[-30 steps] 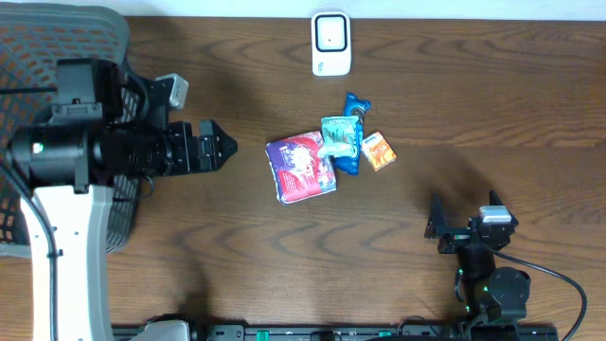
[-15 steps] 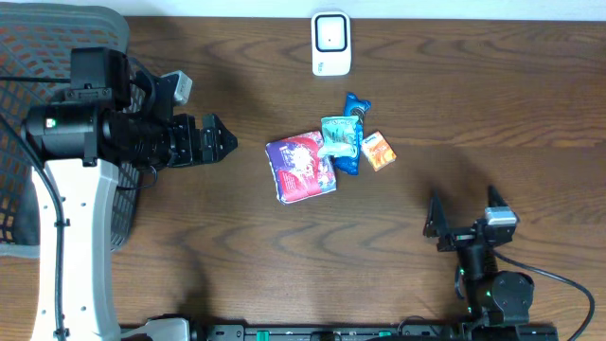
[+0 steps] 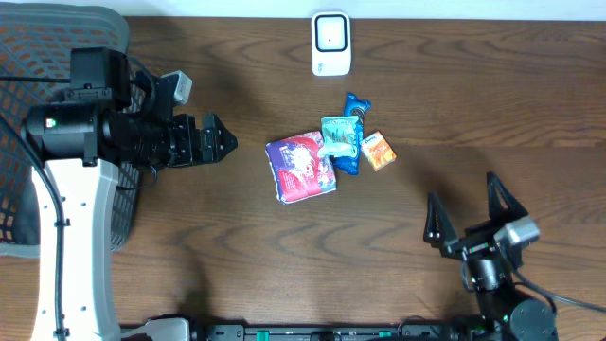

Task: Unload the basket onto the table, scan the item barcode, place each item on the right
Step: 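Reach the right gripper to the orange Kleenex box and grasp it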

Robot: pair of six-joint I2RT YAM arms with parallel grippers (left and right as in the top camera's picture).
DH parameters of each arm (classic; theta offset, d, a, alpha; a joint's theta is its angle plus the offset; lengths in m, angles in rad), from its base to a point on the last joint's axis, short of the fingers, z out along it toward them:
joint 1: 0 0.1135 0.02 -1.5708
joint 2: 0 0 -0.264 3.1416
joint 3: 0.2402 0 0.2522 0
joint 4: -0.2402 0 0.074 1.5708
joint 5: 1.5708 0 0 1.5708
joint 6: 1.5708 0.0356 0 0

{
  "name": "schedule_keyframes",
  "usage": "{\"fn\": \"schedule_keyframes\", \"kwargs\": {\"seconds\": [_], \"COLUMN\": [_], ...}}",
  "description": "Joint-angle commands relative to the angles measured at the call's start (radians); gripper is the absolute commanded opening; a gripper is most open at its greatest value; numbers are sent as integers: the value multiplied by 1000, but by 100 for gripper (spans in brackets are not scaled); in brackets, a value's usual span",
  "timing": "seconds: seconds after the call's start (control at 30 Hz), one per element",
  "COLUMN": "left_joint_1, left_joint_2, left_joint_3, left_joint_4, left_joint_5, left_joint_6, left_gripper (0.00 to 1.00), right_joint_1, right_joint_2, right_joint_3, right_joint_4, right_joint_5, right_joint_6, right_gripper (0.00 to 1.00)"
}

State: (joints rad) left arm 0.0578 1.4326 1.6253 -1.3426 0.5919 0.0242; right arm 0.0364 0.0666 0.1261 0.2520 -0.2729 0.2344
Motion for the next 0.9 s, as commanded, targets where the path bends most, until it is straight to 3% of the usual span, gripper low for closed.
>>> {"fn": "schedule_keyframes", "kwargs": {"seconds": [0.0, 0.43, 0.87], "left_joint_1": [-2, -2, -2], "left_joint_2": [4, 4, 4], "left_joint_3": [-6, -6, -6], "left_joint_4": [-3, -3, -3], "left_joint_5": [-10, -10, -10], "left_joint_6": [13, 13, 13], "left_gripper": [98, 98, 98], "right_joint_1": [-10, -10, -10], "right_joint_2": [103, 642, 749], "right_joint_3": [146, 591, 646], "right_joint_4": [-92, -418, -473], "right_joint_5": [10, -177, -208], "right_joint_6": [-111, -169, -169], "right_gripper": [99, 99, 99]}}
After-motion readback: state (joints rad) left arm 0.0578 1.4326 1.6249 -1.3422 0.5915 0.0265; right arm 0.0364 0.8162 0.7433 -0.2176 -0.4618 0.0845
